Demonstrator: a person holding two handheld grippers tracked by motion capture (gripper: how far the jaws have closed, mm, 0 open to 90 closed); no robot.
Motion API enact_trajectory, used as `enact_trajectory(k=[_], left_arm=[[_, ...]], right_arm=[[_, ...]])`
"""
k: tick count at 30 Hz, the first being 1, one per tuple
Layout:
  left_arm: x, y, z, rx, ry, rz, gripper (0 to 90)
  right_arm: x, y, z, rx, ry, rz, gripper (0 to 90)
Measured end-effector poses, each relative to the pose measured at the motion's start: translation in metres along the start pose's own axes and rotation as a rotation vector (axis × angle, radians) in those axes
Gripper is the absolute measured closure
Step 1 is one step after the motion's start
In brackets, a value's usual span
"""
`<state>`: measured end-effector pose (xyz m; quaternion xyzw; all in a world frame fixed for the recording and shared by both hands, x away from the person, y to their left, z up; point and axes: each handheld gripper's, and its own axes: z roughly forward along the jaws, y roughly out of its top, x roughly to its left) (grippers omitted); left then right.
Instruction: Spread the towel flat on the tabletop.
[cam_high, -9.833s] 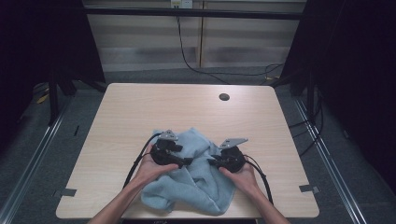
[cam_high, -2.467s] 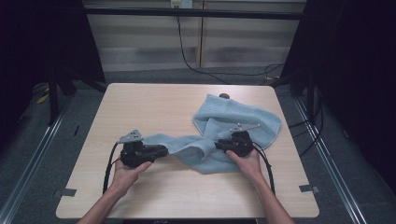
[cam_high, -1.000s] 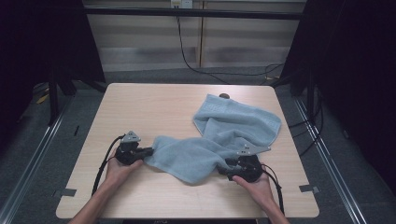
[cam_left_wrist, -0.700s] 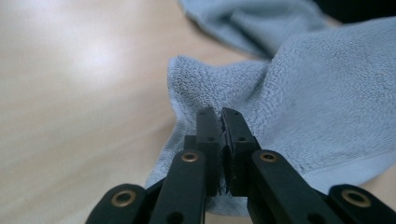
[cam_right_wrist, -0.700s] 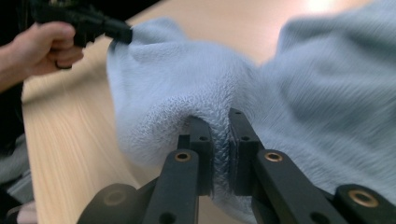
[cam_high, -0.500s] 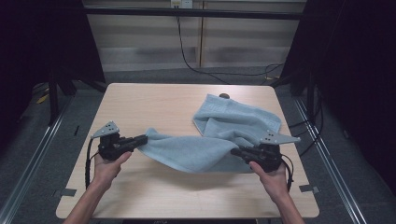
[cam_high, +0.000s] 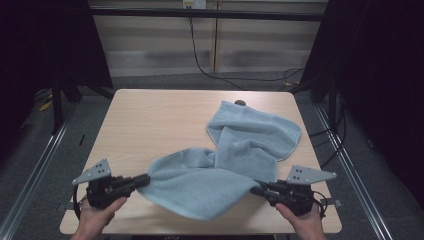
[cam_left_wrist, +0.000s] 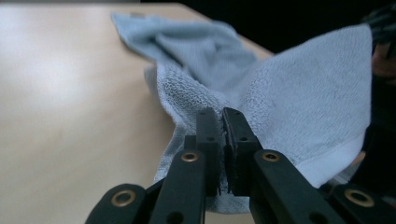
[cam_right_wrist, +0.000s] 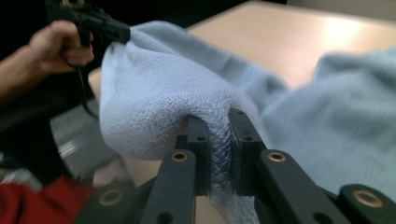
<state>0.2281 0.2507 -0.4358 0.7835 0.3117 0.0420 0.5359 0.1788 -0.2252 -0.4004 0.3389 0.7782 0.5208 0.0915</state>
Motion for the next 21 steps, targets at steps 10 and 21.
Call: enact_trajectory(k=[10,21], left_arm=[[0.005,-0.019,0.006,0.045,0.003,-0.029,66.1],[0.056,0.028,0.114,0.137,0.114,0.049,49.7]], right_arm=[[-0.011,-0.032,-0.001,0.040,-0.039,0.055,56.4],[-0.046,-0.060,0.032,0.197,-0.138,0.113,49.3]])
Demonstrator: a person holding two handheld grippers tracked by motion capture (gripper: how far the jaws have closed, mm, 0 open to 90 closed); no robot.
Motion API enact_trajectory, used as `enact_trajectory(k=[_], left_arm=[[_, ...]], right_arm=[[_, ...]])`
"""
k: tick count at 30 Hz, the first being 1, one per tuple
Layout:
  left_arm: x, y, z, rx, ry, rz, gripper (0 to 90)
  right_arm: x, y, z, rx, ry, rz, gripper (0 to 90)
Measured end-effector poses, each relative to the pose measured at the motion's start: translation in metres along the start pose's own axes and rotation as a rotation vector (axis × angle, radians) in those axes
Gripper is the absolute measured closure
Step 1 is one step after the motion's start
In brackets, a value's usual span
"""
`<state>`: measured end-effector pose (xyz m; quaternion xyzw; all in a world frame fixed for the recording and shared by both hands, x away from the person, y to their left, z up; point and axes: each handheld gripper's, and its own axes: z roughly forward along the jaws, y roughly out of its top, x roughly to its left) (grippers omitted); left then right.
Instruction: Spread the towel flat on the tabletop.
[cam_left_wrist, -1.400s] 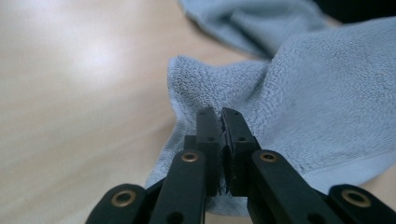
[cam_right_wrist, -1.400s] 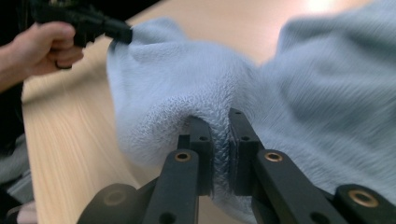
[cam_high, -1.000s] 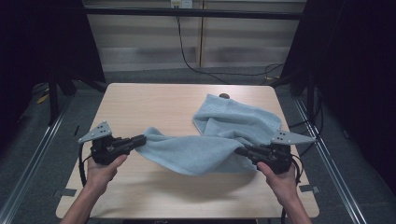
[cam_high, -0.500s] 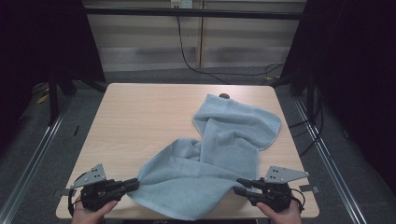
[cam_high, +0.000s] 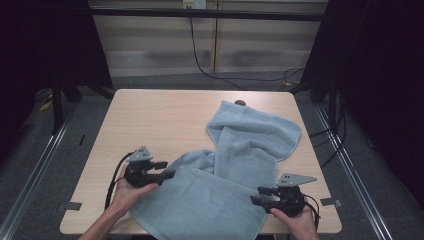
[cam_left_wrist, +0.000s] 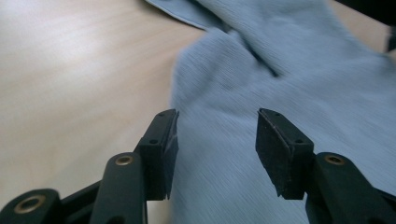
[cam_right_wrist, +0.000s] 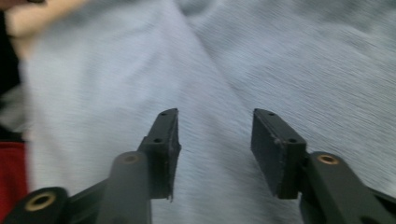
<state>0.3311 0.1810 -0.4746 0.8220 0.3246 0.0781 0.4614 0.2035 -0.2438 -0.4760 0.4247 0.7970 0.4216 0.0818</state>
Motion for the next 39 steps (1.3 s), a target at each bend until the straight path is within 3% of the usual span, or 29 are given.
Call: enact_trajectory(k=[1,2,4,7,9,11,12,17,20,22,23,26,27,28,30,34,35,37,39], left_arm=[[0.004,0.003,0.006,-0.019,-0.003,-0.014,48.1],[0.009,0.007,0.013,-0.008,-0.022,-0.027,46.3],[0.013,0.010,0.027,0.017,0.004,-0.034,42.3],[0.013,0.008,0.044,0.056,-0.006,-0.060,44.4],[0.011,0.006,0.053,0.135,-0.010,-0.004,60.5],[0.009,0.004,0.054,0.153,-0.037,-0.009,79.9],[0.007,0.004,0.052,0.158,-0.019,0.020,86.4],[0.010,0.003,0.020,0.081,-0.075,-0.042,88.0],[0.010,0.000,-0.007,0.015,-0.101,-0.068,88.0],[0.008,-0.007,-0.023,0.004,-0.101,-0.082,88.0],[0.009,-0.012,-0.031,-0.004,-0.104,-0.095,88.0],[0.010,-0.030,-0.051,-0.026,-0.121,-0.158,88.0],[0.009,-0.036,-0.057,-0.028,-0.106,-0.168,87.9],[0.008,-0.042,-0.062,-0.027,-0.119,-0.185,87.8],[0.005,-0.056,-0.072,-0.027,-0.125,-0.203,87.4],[0.000,-0.076,-0.089,-0.004,-0.141,-0.216,83.2],[0.000,-0.078,-0.092,-0.008,-0.126,-0.213,79.7],[0.003,-0.077,-0.094,-0.019,-0.121,-0.214,76.4],[0.006,-0.072,-0.092,-0.033,-0.085,-0.198,71.0]], right_arm=[[-0.003,-0.001,-0.001,-0.004,-0.008,0.013,49.2],[-0.005,-0.002,-0.003,-0.015,-0.007,0.015,48.4],[-0.008,-0.003,-0.007,-0.026,-0.027,0.016,46.9],[-0.015,-0.005,-0.010,-0.029,-0.053,0.020,45.9],[-0.020,-0.006,-0.009,-0.022,-0.066,0.021,45.7],[-0.023,-0.007,-0.007,-0.013,-0.076,0.023,46.0],[-0.023,-0.007,-0.006,-0.014,-0.081,0.020,46.0],[-0.022,-0.007,0.002,0.017,-0.073,0.010,46.2],[-0.020,-0.007,0.010,0.061,-0.095,-0.026,47.0],[-0.016,-0.007,0.019,0.103,-0.113,-0.062,46.2],[-0.014,-0.007,0.021,0.095,-0.116,-0.086,46.2],[-0.008,-0.001,0.030,0.110,-0.152,-0.136,55.8],[-0.005,0.001,0.032,0.110,-0.145,-0.142,63.4],[-0.003,0.002,0.035,0.104,-0.135,-0.146,72.4],[0.001,0.005,0.038,0.109,-0.123,-0.139,81.9],[0.012,0.003,0.029,0.064,-0.008,-0.110,83.6],[0.016,0.002,0.024,0.062,0.008,-0.114,83.5],[0.024,-0.003,0.017,0.058,0.032,-0.111,83.4],[0.035,-0.008,0.010,0.058,0.054,-0.111,82.0]])
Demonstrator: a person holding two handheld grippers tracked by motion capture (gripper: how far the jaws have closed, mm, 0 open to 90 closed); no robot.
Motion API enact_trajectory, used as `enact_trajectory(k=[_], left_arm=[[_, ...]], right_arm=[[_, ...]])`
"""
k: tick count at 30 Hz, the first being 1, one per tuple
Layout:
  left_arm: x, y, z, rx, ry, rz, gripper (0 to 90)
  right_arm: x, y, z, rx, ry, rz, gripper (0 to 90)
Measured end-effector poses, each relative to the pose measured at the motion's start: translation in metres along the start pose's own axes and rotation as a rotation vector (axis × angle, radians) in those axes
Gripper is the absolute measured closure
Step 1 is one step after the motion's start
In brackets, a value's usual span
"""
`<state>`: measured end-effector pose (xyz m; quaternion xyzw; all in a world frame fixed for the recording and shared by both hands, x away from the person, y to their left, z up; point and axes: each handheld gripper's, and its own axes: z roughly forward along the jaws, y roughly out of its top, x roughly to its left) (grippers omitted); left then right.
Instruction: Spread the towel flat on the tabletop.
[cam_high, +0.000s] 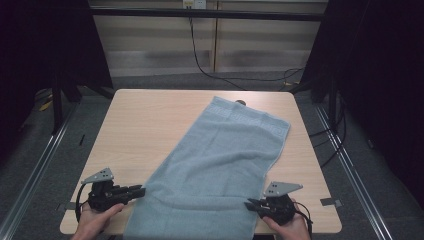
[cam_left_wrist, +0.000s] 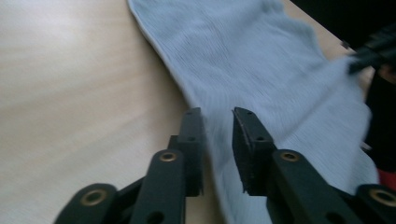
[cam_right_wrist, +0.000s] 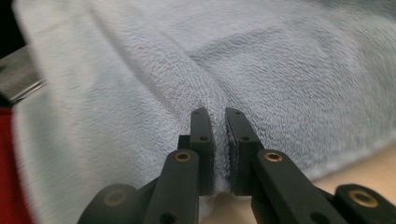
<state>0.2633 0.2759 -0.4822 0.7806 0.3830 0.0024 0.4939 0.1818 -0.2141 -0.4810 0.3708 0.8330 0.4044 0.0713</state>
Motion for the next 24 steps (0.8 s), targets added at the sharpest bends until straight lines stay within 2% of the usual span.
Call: enact_trajectory(k=[1,3,4,5,6,7,9,11,13,14,16,17,18,19,20,21,22,24], left_arm=[[0.001,0.004,0.003,0.001,0.011,0.012,66.7],[0.003,0.014,0.014,0.004,0.020,0.042,64.2],[0.003,0.021,0.020,0.000,0.029,0.076,63.1],[0.004,0.027,0.028,-0.014,0.023,0.119,64.6],[0.006,0.035,0.036,-0.010,0.003,0.147,69.9],[0.008,0.043,0.045,-0.014,-0.004,0.156,71.4],[0.012,0.057,0.064,-0.006,-0.016,0.148,70.4],[0.014,0.067,0.082,0.020,0.018,0.181,68.5],[0.020,0.074,0.098,0.053,0.029,0.155,61.7],[0.022,0.077,0.105,0.062,0.048,0.145,59.2],[0.027,0.078,0.118,0.070,0.078,0.123,53.6],[0.029,0.078,0.122,0.069,0.107,0.134,52.2],[0.031,0.078,0.125,0.069,0.107,0.126,51.9],[0.034,0.078,0.128,0.086,0.094,0.118,50.9],[0.034,0.078,0.131,0.097,0.098,0.115,49.7],[0.033,0.077,0.134,0.114,0.105,0.131,49.2],[0.031,0.076,0.137,0.131,0.136,0.162,49.4],[0.030,0.074,0.140,0.136,0.124,0.189,49.5]], right_arm=[[0.005,-0.002,-0.003,0.001,0.008,-0.007,81.1],[0.011,-0.004,-0.009,-0.006,0.022,-0.009,75.0],[0.012,-0.003,-0.012,-0.014,0.023,-0.005,69.6],[0.010,-0.001,-0.015,-0.027,0.021,-0.002,63.4],[0.007,0.001,-0.018,-0.047,0.023,-0.006,57.9],[0.003,0.004,-0.021,-0.065,0.019,-0.001,55.2],[-0.011,0.010,-0.021,-0.089,-0.004,0.026,52.1],[-0.026,0.014,-0.017,-0.110,-0.026,0.051,50.9],[-0.040,0.018,-0.010,-0.096,-0.057,0.071,49.6],[-0.046,0.021,-0.006,-0.087,-0.078,0.063,49.1],[-0.059,0.025,0.000,-0.086,-0.097,0.085,48.4],[-0.064,0.027,0.002,-0.086,-0.112,0.089,48.4],[-0.068,0.028,0.005,-0.080,-0.135,0.086,47.9],[-0.072,0.028,0.007,-0.075,-0.147,0.100,47.4],[-0.075,0.028,0.009,-0.072,-0.149,0.104,47.2],[-0.076,0.027,0.010,-0.061,-0.163,0.099,46.8],[-0.077,0.026,0.012,-0.051,-0.178,0.096,46.3],[-0.077,0.023,0.012,-0.042,-0.184,0.100,46.2]])
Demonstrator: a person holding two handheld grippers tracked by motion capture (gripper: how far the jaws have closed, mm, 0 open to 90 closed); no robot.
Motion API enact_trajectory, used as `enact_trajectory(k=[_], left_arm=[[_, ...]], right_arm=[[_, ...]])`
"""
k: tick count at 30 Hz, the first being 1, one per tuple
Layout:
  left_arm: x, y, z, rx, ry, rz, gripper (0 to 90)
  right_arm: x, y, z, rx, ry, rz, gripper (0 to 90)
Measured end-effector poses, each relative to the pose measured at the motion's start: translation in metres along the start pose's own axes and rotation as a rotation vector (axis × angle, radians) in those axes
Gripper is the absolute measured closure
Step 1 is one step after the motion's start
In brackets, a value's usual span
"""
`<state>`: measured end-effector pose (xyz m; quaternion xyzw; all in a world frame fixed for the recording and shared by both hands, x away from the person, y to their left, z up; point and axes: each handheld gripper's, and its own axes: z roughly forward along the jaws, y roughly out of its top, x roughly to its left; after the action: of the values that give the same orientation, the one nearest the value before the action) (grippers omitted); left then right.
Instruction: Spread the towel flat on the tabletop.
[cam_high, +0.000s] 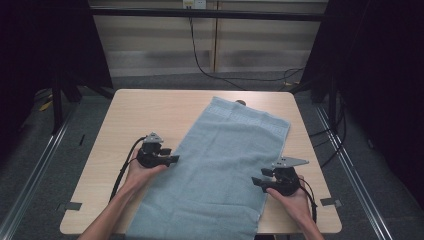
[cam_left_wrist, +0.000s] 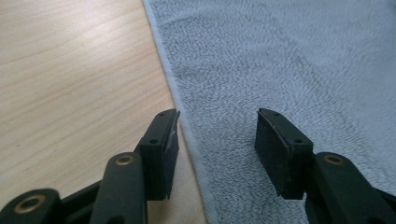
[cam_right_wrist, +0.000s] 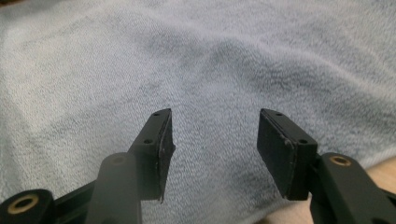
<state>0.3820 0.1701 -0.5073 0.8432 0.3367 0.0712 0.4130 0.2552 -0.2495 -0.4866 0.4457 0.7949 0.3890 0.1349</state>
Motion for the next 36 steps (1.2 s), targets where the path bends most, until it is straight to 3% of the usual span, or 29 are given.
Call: enact_trajectory(k=[1,4,6,8,10,15,18,20,24,27,29,31,34,36], left_arm=[[-0.001,0.000,0.001,-0.001,0.038,0.020,52.7],[-0.002,0.000,0.000,0.010,0.035,0.065,60.7],[-0.003,-0.001,-0.001,0.016,0.009,0.092,75.3],[-0.005,-0.001,-0.002,0.022,0.023,0.121,84.5],[-0.008,-0.001,-0.003,0.030,0.042,0.128,85.9],[0.001,-0.009,-0.014,0.030,0.004,0.066,86.4],[0.003,-0.015,-0.022,0.032,0.009,0.053,86.4],[0.005,-0.020,-0.028,0.028,0.003,0.012,86.4],[0.010,-0.034,-0.044,0.021,-0.018,-0.032,86.4],[0.006,-0.046,-0.057,0.021,-0.029,-0.016,86.4],[0.004,-0.053,-0.063,0.013,-0.052,-0.057,86.4],[-0.003,-0.059,-0.070,0.016,-0.026,-0.029,86.4],[-0.013,-0.068,-0.081,0.003,-0.029,-0.033,86.4],[-0.019,-0.071,-0.091,-0.010,-0.035,-0.009,86.2]], right_arm=[[0.000,-0.001,0.000,0.009,-0.011,-0.012,46.5],[0.000,-0.005,0.000,0.013,-0.024,-0.014,45.6],[0.000,-0.007,0.004,0.036,-0.037,-0.018,44.8],[-0.001,-0.007,0.010,0.051,-0.033,-0.034,42.6],[-0.002,-0.006,0.015,0.052,-0.052,-0.045,43.6],[-0.006,0.002,0.023,0.051,-0.094,-0.053,68.5],[-0.010,0.012,0.034,0.047,-0.097,-0.039,75.8],[-0.012,0.021,0.044,0.050,-0.090,-0.042,77.5],[-0.014,0.036,0.062,0.046,-0.068,-0.031,78.5],[-0.014,0.042,0.072,0.029,-0.039,-0.022,78.1],[-0.011,0.043,0.074,0.024,-0.024,-0.020,78.2],[-0.005,0.044,0.075,0.032,-0.003,-0.038,81.6],[0.006,0.041,0.068,0.032,0.035,-0.047,84.3],[0.014,0.038,0.059,0.028,0.054,-0.058,84.7]])
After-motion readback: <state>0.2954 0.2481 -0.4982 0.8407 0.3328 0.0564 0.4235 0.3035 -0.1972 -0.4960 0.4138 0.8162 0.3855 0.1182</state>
